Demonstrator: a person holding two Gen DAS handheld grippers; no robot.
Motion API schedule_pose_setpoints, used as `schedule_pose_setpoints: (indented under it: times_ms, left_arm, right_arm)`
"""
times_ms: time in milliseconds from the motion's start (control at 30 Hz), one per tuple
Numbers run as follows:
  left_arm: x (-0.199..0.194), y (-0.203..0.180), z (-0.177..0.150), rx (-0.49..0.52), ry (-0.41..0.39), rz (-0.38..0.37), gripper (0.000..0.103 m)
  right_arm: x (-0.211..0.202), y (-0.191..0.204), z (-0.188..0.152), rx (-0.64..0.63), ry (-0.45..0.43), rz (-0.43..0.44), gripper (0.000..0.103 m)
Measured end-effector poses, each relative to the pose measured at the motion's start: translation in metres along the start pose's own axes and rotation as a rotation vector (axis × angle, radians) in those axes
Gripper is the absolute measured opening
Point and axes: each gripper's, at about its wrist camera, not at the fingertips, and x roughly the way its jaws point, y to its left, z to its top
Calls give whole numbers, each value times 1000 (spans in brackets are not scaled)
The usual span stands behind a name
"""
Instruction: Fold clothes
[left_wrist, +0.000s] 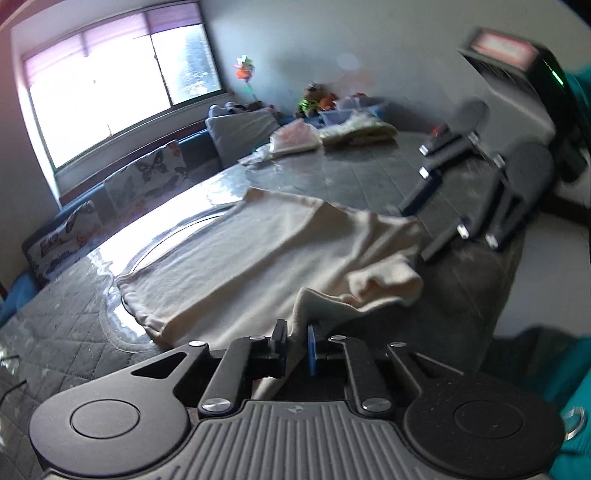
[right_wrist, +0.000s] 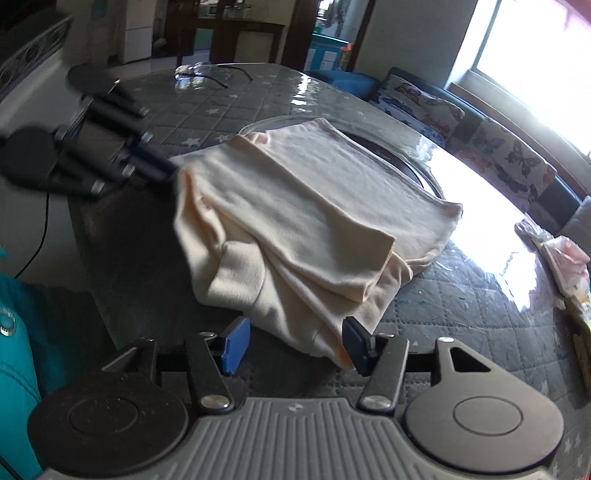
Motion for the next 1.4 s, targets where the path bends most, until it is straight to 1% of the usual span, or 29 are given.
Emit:
schedule_pose_setpoints:
  times_ms: [100, 200, 300, 333, 433, 467, 500, 533, 600, 667, 733, 767, 800, 833, 867, 900, 967, 1133, 1267, 1367, 1400]
  left_arm:
    - [3, 10, 8, -44, -7, -10, 12]
    - [8, 19, 15, -70, -6, -21, 12]
    - [14, 26, 20, -91, 0, -30, 12]
    - [16, 28, 21, -98, 3, -33, 12]
    - [19, 32, 21, -119, 14, -43, 12]
    - [20, 33, 20, -123, 17, -47, 12]
    - [20, 34, 20, -126, 20, -50, 12]
    - [20, 34, 19, -129, 24, -52, 12]
    - [20, 35, 17, -131, 29, -56, 13]
    - [16, 35, 15, -127, 27, -63, 16]
    - [12, 34, 12, -118, 23, -63, 18]
    - [9, 33, 10, -111, 23, -61, 21]
    - [7, 32, 8, -105, 22, -59, 25]
    - [5, 31, 6, -99, 21, -59, 26]
    - [3, 30, 4, -94, 21, -59, 31]
    - [1, 29, 2, -88, 21, -59, 39]
    - [-1, 24, -1, -63, 19, -51, 45]
    - [1, 15, -8, -10, 38, -29, 45]
    - [7, 12, -12, 26, 52, 9, 45]
    - [8, 10, -15, 76, 56, 25, 45]
    - [9, 8, -16, 94, 59, 28, 41]
  right_arm:
    - [0, 5, -1, -38, -22, 0, 59]
    - [0, 13, -1, -94, -60, 2, 65]
    - [6, 21, 0, -157, -89, -13, 66]
    - [9, 22, 1, -169, -99, -17, 65]
    - [16, 24, 2, -191, -118, -22, 58]
    - [19, 23, 3, -193, -127, -19, 54]
    - [21, 22, 4, -192, -133, -15, 53]
    - [24, 21, 6, -188, -137, -11, 52]
    - [29, 16, 9, -171, -142, 3, 47]
    - [31, 8, 13, -123, -138, 38, 32]
    - [34, -1, 16, -75, -134, 73, 28]
    - [35, -5, 18, -51, -132, 90, 23]
    - [35, -9, 19, -30, -131, 105, 21]
    - [35, -12, 20, -12, -130, 117, 19]
    - [35, -15, 22, 10, -129, 129, 18]
    - [35, -19, 23, 29, -129, 139, 17]
    - [34, -23, 24, 57, -130, 149, 15]
    - [34, -30, 30, 112, -135, 163, 13]
    - [30, -29, 31, 128, -143, 157, 13]
    - [29, -29, 32, 134, -146, 148, 12]
    - [29, -29, 32, 136, -147, 144, 11]
